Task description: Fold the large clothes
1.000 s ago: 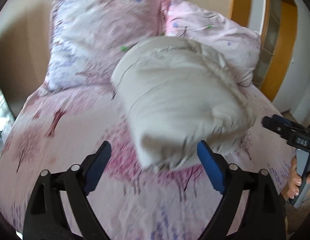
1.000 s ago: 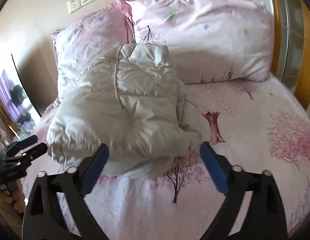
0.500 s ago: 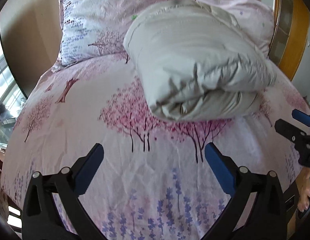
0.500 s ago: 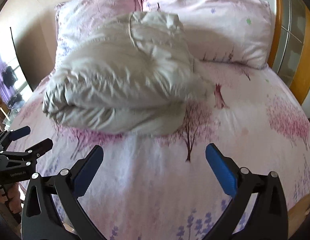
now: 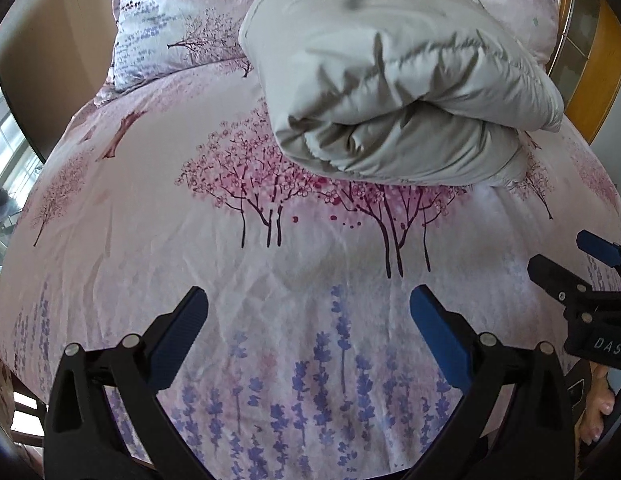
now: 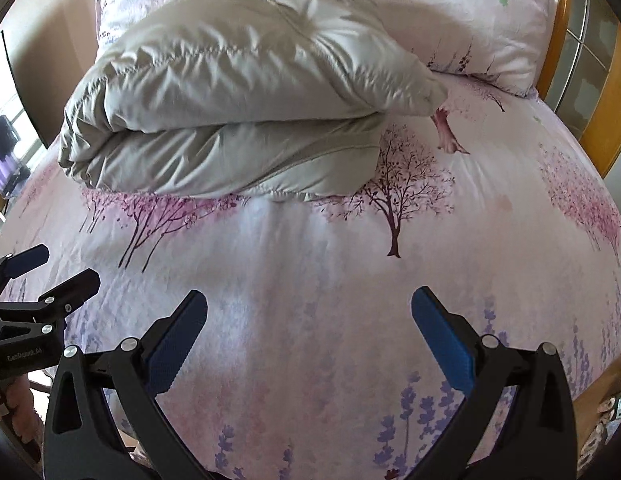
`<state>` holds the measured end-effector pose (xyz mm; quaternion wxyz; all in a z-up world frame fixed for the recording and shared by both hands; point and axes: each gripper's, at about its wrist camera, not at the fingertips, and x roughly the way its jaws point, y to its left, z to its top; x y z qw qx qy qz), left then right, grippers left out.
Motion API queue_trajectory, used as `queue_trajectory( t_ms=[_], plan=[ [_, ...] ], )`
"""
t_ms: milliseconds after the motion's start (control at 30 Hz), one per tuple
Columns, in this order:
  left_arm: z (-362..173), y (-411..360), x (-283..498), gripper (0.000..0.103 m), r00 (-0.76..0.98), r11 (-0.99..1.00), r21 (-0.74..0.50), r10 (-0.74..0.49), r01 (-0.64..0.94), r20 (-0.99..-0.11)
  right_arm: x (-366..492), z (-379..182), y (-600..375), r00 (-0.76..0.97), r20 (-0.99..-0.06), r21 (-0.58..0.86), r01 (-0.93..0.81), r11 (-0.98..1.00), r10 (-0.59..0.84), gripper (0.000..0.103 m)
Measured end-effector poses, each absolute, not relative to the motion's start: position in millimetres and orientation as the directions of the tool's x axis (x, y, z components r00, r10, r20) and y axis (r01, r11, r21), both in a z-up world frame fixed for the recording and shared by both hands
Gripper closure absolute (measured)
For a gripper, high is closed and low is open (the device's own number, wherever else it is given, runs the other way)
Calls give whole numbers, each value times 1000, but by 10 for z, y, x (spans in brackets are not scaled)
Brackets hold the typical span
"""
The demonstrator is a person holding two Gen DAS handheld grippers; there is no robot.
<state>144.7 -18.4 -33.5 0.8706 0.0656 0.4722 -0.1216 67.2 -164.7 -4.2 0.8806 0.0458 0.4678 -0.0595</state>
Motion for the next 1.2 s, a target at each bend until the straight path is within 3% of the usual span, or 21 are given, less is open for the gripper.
queue_trajectory(
  t_ms=[400,1200],
  plan=[
    [-399,-144,1495,2,466,959,-20,-155,283,-871,665,-196,-1637,476,-876,-9,154,988,-82,1],
    [-469,-199,1502,2,443,961,-5,-131,275,-887,693,-214,-1666,472,-879,0,150,989,-72,1]
  ],
)
